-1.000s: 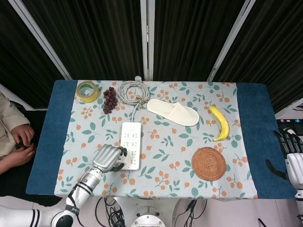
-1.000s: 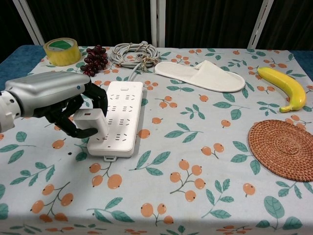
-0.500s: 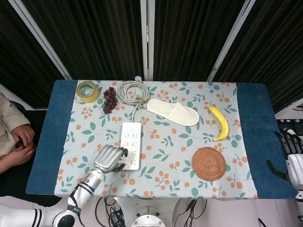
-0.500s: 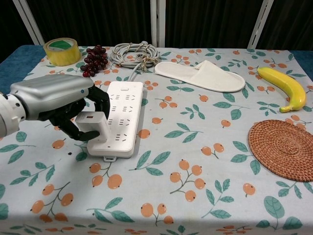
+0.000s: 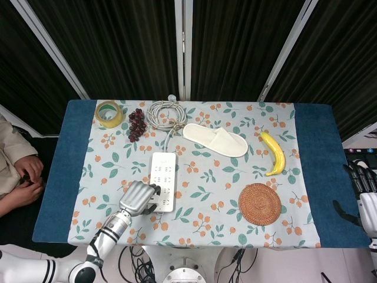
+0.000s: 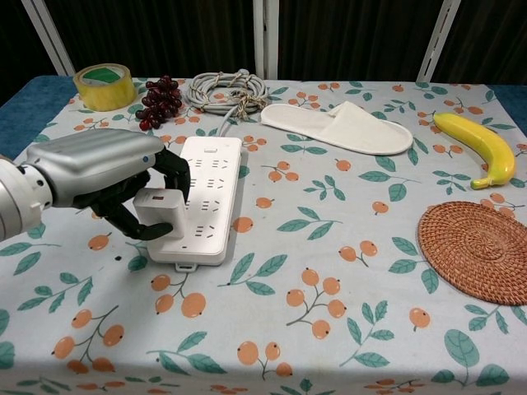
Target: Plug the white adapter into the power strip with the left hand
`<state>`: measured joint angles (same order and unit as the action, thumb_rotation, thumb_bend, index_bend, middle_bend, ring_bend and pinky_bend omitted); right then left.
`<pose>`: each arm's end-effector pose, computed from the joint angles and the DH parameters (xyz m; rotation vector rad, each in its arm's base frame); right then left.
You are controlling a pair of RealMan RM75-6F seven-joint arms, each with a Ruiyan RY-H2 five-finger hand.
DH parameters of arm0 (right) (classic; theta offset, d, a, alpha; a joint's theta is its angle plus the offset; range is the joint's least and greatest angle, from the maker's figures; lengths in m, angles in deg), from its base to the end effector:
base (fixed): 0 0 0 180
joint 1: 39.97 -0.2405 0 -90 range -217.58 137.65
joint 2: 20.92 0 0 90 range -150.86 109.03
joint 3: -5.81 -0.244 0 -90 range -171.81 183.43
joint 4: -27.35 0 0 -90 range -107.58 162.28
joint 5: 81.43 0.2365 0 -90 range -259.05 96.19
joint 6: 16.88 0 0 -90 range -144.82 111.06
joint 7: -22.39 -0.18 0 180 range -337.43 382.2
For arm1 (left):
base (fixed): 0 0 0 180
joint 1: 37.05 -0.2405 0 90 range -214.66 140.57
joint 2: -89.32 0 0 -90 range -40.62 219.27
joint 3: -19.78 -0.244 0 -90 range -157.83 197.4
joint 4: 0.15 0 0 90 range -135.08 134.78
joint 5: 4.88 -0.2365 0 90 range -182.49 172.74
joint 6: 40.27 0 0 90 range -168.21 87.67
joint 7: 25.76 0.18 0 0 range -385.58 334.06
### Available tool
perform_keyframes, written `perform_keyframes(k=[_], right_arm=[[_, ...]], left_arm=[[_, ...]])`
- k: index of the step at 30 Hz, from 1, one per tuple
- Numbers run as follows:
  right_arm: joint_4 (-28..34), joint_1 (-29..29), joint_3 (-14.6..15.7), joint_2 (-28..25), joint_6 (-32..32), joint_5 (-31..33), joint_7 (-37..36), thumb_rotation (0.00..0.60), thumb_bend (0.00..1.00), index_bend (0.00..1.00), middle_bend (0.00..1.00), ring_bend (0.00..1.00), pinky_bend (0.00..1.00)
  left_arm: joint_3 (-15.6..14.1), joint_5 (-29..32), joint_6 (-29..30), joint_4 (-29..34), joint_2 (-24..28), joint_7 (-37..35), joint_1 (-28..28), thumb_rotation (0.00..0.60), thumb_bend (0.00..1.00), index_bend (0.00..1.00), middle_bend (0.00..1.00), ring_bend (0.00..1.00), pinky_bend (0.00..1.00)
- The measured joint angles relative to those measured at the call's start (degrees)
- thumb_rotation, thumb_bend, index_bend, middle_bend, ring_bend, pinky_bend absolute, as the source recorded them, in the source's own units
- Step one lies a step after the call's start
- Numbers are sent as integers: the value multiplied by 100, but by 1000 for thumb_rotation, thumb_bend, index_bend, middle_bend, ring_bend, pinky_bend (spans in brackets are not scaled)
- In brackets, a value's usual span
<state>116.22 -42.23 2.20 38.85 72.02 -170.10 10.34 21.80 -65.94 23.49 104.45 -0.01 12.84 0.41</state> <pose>-0.3254 -0.2077 0.1708 1.3314 -0.9044 1.0079 -0.1005 0.2694 -0.0771 -2.0096 -0.9502 -0.8422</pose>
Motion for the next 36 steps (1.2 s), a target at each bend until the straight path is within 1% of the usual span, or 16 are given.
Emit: perform_keyframes(k=[19,27,29,32,34,36], right_arm=[[65,-4,-4,-9,-19,6,80,600,216,0,0,0,0],[66,1,-5,-10,-27,23,80,600,216,0,0,0,0],[68,2,-6,-11,-25,21,80,600,216,0,0,0,0],[68,4,-5,-11,-19,16,79,600,216,0,0,0,0],[66,5,-5,-11,-21,18,77,600,216,0,0,0,0],[66,6,-4,-11,-18,13,74,600,217,0,0,0,0]], left_arm=[[-68,-127,-43,-134,-43,-259,-48,600,445,826,949,799,594],[-77,-176,-29,-173,-50,-330,-80,600,448,811,931,785,594],[-81,-198,-23,-173,-42,-342,-88,600,447,791,917,774,594],[-73,-269,23,-155,-24,-362,-102,600,444,721,874,749,588],[-67,-345,61,-133,0,-385,-115,600,421,653,817,712,585],[-65,-407,85,-116,30,-396,-125,600,376,579,748,658,582]])
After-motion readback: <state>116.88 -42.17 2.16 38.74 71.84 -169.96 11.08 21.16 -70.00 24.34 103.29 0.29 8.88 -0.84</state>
